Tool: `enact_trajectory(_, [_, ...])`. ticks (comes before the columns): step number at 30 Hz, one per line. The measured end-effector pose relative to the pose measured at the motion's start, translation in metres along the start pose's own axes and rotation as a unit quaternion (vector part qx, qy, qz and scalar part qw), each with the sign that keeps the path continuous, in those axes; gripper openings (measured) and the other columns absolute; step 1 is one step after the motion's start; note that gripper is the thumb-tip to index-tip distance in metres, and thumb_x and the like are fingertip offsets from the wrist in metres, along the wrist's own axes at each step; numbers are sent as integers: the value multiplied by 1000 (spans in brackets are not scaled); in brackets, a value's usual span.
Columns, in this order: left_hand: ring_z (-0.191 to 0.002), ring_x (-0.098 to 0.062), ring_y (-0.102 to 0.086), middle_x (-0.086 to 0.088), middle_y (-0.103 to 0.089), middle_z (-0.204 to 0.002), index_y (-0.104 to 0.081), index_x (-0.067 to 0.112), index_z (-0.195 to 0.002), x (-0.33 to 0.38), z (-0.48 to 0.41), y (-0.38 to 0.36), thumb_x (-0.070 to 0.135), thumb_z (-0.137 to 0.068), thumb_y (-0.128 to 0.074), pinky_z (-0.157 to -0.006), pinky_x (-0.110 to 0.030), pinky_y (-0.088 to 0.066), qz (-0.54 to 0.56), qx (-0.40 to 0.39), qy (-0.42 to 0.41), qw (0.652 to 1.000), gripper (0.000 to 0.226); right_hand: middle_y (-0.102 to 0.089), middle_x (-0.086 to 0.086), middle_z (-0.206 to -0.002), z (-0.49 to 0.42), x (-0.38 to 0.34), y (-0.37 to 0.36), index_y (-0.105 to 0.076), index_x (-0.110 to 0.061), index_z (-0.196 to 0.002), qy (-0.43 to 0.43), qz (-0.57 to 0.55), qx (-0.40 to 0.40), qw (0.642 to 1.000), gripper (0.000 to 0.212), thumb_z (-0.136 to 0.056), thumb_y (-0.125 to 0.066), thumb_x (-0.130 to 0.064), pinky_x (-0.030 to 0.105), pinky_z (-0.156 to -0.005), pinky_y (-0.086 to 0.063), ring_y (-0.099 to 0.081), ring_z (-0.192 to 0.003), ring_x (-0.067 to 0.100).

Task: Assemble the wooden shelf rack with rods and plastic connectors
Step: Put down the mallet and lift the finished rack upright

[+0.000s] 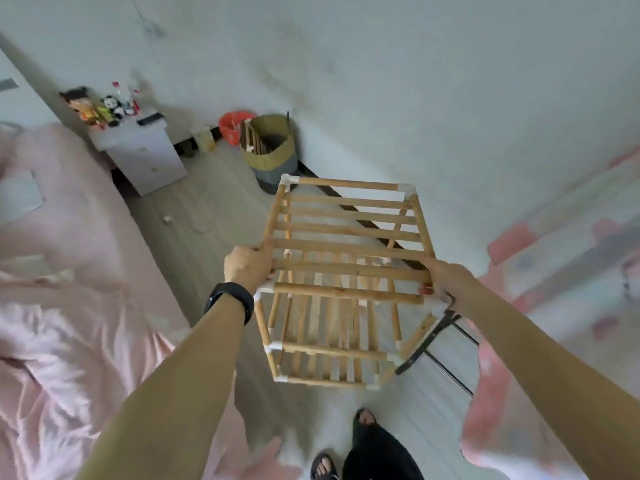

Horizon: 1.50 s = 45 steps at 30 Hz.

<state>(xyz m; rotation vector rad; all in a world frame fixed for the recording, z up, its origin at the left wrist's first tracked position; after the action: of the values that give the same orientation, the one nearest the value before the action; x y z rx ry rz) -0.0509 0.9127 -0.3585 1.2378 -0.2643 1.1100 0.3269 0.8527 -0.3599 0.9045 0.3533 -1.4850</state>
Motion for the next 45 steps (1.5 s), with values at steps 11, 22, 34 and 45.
enact_trajectory(11, [-53,-10,-66,7,-69,-53,-74,17,-72,107,-209,-50,65,-92,-51,-40,-17,-40,16,25,57,998,57,-62,12,-107,-232,-152,-58,-64,-8,-110,-48,-56,-23,997,50,-84,-74,-50,38,-81,-54,-57,-88,27])
enact_trajectory(22, [-57,-16,-71,4,-72,-68,-69,18,-80,182,-459,-89,67,-95,-43,-53,-26,-47,-89,-70,39,993,58,-64,3,-89,-390,-242,-144,-66,-13,-114,-59,-57,71,994,55,-87,-57,-60,32,-60,-44,-55,-73,22])
enact_trajectory(34, [-101,-23,-65,-3,-60,-116,-52,16,-133,229,-661,-214,43,-104,-43,-58,-32,-44,-191,-312,106,925,41,-66,1,-79,-498,-205,-243,-64,-21,-86,-191,-99,280,935,40,-95,-51,-58,37,-66,-48,-62,-75,20])
enact_trajectory(45, [-85,-23,-63,0,-63,-91,-64,16,-105,184,-722,-370,58,-98,-48,-62,-34,-41,-145,-258,63,953,46,-53,0,-61,-588,-97,-263,-53,-15,-68,-222,-150,395,879,52,-96,-53,-59,33,-56,-39,-53,-60,20])
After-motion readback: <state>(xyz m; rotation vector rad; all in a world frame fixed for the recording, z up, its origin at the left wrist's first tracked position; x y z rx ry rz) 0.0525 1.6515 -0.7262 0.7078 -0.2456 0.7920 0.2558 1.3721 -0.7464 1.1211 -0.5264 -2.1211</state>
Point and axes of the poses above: each hand's wrist, its own z-axis away from the middle knuckle, its own y-axis out of the back of the hand, x = y × z, the point moved 4 cm from there along -z, towards the middle knuckle
